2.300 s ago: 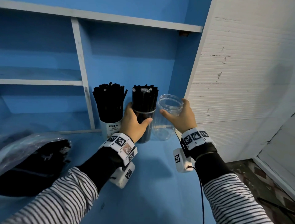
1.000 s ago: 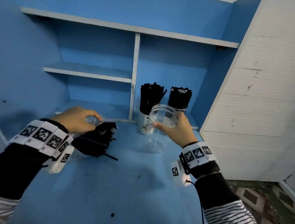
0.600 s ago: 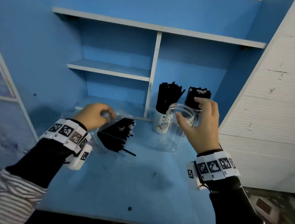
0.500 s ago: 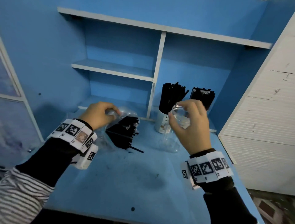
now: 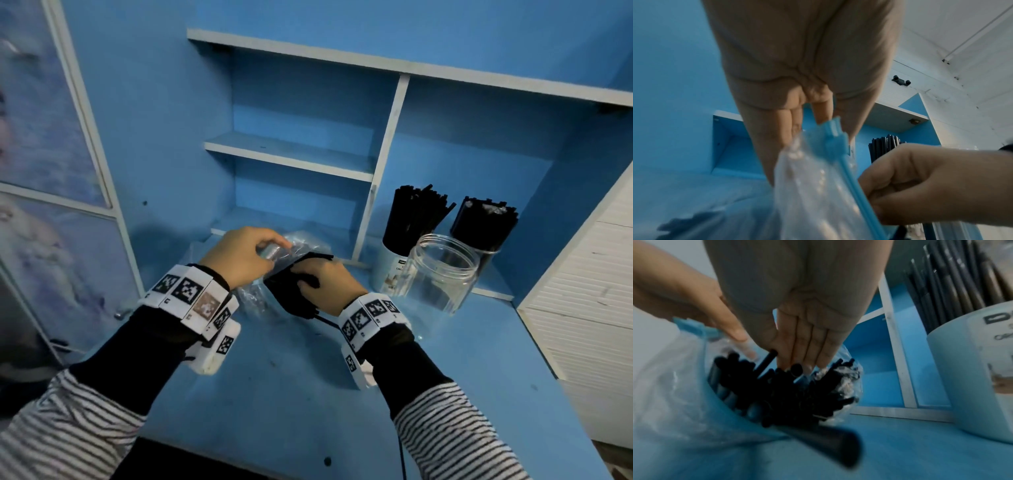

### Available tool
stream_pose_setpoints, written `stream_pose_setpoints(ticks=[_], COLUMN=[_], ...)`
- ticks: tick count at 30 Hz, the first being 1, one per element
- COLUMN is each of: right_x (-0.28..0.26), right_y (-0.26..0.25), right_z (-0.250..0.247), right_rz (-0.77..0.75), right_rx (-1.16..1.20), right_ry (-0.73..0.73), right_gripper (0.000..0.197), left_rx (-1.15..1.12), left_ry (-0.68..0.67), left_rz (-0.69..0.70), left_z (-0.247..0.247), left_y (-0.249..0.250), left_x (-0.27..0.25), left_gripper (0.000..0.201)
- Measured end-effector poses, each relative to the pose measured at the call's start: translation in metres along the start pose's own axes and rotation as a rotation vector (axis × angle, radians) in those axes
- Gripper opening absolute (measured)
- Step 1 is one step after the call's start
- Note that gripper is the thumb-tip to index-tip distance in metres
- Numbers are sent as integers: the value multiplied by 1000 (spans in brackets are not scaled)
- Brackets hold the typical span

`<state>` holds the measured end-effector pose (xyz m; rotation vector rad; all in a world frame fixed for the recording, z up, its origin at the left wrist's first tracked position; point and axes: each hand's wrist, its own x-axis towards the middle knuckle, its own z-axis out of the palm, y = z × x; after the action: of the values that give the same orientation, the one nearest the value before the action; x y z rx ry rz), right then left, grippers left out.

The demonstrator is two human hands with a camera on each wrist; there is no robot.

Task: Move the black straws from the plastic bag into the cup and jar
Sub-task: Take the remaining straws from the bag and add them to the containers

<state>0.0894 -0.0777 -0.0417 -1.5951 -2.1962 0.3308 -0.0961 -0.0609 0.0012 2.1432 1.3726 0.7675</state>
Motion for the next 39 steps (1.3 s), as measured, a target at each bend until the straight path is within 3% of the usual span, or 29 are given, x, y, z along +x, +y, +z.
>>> stream_pose_setpoints(ticks=[4, 8, 16, 22, 31, 35, 39], right_x=[19, 21, 26, 29, 31, 26, 18], right_y=[11, 9, 1, 1, 1, 3, 1], right_z=[8, 5, 15, 19, 21, 16, 8], right_rz=[5, -50, 45, 23, -98, -96, -60], right_rx=[-124, 25, -70, -139, -1, 40, 84], right_ry=[102, 243, -27, -71, 109, 215, 210], right_gripper=[40, 26, 58, 49, 42, 31, 27], left_rx=[-138, -221, -255, -255, -257, -254, -224], left_ry=[51, 78, 35, 34, 41, 73, 109], left_rz=[17, 16, 34, 38, 55, 38, 44], left_z=[0, 1, 3, 3, -2, -2, 2], left_y=[-3, -7, -7, -10, -7, -7, -8], left_x=[4, 7, 7, 3, 2, 4, 4], left_gripper=[47, 47, 47, 47, 46, 46, 42])
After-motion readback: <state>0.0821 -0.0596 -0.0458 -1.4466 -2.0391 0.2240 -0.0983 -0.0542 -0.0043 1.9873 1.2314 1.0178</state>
